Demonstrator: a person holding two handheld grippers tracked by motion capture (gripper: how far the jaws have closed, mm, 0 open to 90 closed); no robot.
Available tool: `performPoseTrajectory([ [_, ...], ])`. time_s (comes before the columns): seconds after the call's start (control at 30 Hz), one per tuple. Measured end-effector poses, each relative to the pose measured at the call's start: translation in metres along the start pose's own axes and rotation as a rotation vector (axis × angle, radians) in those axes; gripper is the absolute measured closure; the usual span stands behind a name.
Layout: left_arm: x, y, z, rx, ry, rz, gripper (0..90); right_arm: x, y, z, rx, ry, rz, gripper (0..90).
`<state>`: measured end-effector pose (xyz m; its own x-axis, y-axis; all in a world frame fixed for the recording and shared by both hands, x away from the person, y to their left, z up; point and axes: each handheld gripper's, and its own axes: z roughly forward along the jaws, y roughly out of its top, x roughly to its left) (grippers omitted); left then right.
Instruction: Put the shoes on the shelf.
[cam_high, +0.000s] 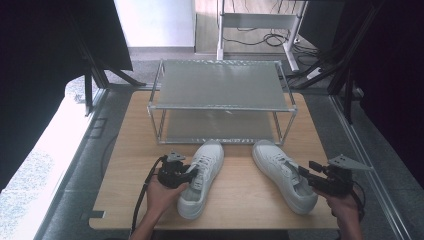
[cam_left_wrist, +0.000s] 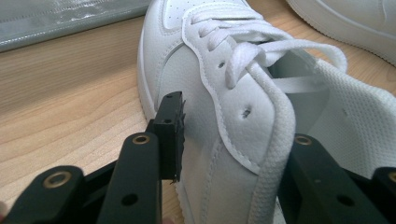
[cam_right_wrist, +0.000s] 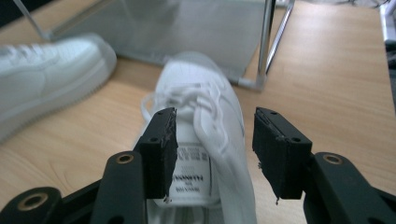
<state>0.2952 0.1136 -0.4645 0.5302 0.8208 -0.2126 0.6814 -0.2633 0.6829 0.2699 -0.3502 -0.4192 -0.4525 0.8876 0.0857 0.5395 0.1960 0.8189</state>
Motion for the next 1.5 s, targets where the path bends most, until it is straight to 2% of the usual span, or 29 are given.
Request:
performPoseTrajectory([
  [0.13,-0.005,0.001,0.002,0.004,0.050,0.020,67.4,0.000,-0.002,0.013,0.068,-0.005,-0.044,49.8],
  [0.27,-0.010,0.003,0.004,0.015,0.092,0.036,70.0,0.001,0.000,0.027,0.138,-0.041,-0.106,51.3],
  [0.43,-0.012,0.004,0.005,0.025,0.109,0.039,70.2,-0.001,0.002,0.042,0.208,-0.077,-0.152,54.4],
  [0.63,-0.010,0.004,0.005,0.027,0.097,0.026,69.0,-0.008,-0.002,0.056,0.262,-0.104,-0.148,60.1],
  [0.8,-0.009,0.004,0.006,0.036,0.091,0.014,66.4,-0.014,-0.003,0.062,0.280,-0.090,-0.148,63.7],
  [1.0,-0.006,0.005,0.008,0.046,0.081,-0.008,63.9,-0.016,-0.004,0.067,0.306,-0.053,-0.145,73.7],
  [1.03,-0.006,0.005,0.008,0.046,0.079,-0.011,64.0,-0.015,-0.004,0.068,0.310,-0.057,-0.147,74.7],
  [1.1,-0.005,0.004,0.008,0.043,0.074,-0.028,65.8,-0.015,-0.004,0.068,0.315,-0.059,-0.148,76.7],
  [1.3,-0.003,0.003,0.008,0.034,0.093,-0.034,76.5,-0.016,-0.004,0.068,0.307,-0.067,-0.130,82.1],
  [1.5,0.000,0.000,0.007,0.003,0.105,-0.047,81.6,-0.017,-0.004,0.068,0.297,-0.066,-0.112,83.9],
])
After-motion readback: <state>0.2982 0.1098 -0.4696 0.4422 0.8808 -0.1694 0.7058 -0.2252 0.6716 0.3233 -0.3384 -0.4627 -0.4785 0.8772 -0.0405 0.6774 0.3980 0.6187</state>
